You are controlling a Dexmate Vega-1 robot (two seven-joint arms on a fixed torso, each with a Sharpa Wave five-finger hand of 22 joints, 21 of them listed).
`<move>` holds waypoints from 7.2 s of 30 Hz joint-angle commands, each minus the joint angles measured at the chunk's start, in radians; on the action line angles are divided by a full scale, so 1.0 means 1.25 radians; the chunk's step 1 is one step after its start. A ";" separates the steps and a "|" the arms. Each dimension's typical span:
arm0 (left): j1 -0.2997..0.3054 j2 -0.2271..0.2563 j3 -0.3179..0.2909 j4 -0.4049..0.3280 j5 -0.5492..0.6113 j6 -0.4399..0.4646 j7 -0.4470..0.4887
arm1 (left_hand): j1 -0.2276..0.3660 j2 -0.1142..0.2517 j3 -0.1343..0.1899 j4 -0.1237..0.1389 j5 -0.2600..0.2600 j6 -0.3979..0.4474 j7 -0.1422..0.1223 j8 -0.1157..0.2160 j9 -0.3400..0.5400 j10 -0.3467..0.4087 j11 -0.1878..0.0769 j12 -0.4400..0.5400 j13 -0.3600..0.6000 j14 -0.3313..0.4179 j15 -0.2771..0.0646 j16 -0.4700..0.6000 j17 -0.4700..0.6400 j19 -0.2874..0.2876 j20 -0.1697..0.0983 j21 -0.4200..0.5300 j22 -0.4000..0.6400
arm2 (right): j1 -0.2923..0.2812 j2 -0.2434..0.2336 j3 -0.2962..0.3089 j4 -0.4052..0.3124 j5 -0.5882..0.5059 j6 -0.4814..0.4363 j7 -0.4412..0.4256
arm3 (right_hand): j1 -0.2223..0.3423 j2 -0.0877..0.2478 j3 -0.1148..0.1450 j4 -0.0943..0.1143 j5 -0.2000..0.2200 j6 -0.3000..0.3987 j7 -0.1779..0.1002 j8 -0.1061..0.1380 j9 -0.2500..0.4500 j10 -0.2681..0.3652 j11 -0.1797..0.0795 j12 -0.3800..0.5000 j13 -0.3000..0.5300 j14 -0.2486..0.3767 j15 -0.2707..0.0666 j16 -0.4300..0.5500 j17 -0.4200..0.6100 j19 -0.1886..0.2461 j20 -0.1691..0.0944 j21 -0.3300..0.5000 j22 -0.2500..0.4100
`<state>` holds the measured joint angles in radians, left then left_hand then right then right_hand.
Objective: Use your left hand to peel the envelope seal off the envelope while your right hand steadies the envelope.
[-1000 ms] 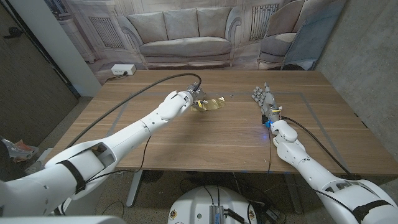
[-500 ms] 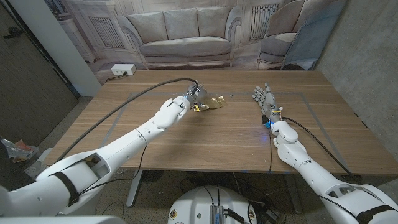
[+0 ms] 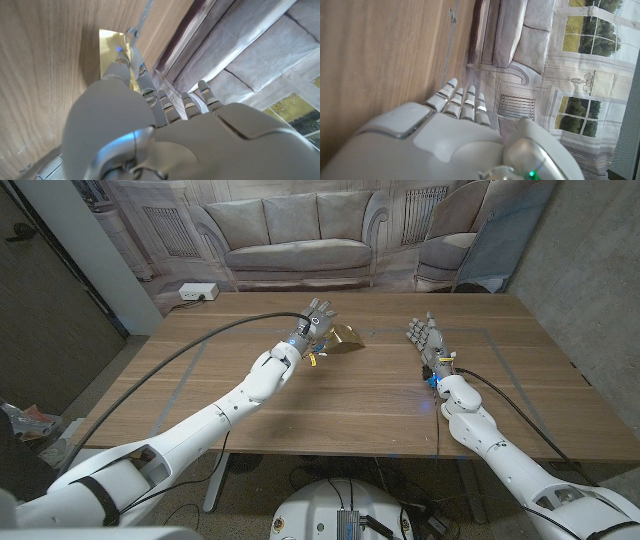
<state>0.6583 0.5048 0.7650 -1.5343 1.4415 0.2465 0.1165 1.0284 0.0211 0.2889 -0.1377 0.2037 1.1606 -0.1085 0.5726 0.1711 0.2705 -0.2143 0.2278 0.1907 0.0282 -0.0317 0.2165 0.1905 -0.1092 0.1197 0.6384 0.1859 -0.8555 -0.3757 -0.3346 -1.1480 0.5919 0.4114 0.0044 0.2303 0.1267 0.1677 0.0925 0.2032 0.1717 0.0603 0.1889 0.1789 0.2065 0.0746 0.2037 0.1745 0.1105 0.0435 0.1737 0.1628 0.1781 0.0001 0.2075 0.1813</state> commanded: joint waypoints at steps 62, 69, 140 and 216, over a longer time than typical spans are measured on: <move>-0.035 -0.056 0.044 0.210 -0.229 -0.118 0.525 | -0.021 -0.005 -0.015 0.025 0.024 0.047 -0.086 -0.082 0.005 0.038 -0.001 -0.010 0.006 0.059 -0.085 0.008 0.017 0.068 -0.040 0.013 0.001 | -0.073 -0.134 0.006 -0.265 -0.051 -0.238 -0.154 | 0.252 -0.009 0.066 -0.204 -0.012 0.430 -0.051 0.080 0.015 0.494 -0.046 0.210 0.117 0.477 -0.118 0.301 0.216 0.079 0.037 0.072 0.071; -0.040 -0.046 0.048 0.185 -0.220 -0.114 0.461 | -0.020 -0.004 -0.017 0.026 0.025 0.045 -0.086 -0.089 0.005 0.030 -0.001 -0.014 0.006 0.052 -0.084 0.004 0.018 0.065 -0.040 0.010 0.001 | -0.078 -0.154 0.005 -0.299 -0.055 -0.259 -0.157 | 0.264 -0.018 0.056 -0.200 -0.011 0.462 -0.052 0.089 0.022 0.507 -0.053 0.239 0.146 0.470 -0.127 0.342 0.264 0.074 0.032 0.081 0.086; -0.105 -0.089 0.111 0.241 -0.180 -0.188 0.416 | -0.017 0.003 -0.039 0.033 0.028 0.058 -0.086 -0.125 0.008 0.015 -0.001 -0.017 0.008 0.041 -0.079 0.002 0.023 0.061 -0.038 -0.003 0.002 | -0.142 -0.189 0.042 -0.392 -0.005 -0.310 -0.187 | 0.508 -0.056 -0.001 -0.201 0.034 0.666 -0.083 0.156 0.066 0.546 -0.127 0.510 0.381 0.501 -0.190 0.579 0.478 0.103 0.018 0.192 0.189; -0.094 -0.047 -0.018 0.184 -0.584 -0.396 0.125 | -0.165 -0.022 -0.150 0.114 0.083 -0.333 -0.088 -0.293 0.032 -0.040 0.017 -0.022 0.012 0.014 -0.034 -0.009 0.026 0.013 -0.010 -0.036 0.009 | -0.089 -0.230 -0.022 -0.427 -0.211 -0.428 -0.291 | 0.777 -0.022 -0.011 -0.192 0.048 0.763 -0.088 0.215 0.092 0.623 -0.154 0.593 0.359 0.521 -0.215 0.644 0.460 0.110 -0.034 0.289 0.216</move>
<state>0.5243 0.4272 0.8065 -1.2766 0.8843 -0.1678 0.3688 0.8416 0.0031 0.1079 -0.0009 0.3017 0.7679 -0.2206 0.2159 0.2131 0.2308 -0.2001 0.1978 0.2027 0.0551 -0.0362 0.2090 0.2212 -0.0801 0.1008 0.5987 0.1934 -0.9755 -0.6515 -0.3448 -1.6399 0.4247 -0.0357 -0.2834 1.1881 0.0969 0.1612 -0.1460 0.2662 1.1172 -0.0454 0.4511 0.2754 0.9727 -0.1136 0.9397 0.6269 0.7600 -0.0790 0.9737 0.7363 0.3156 -0.0344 0.5598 0.4478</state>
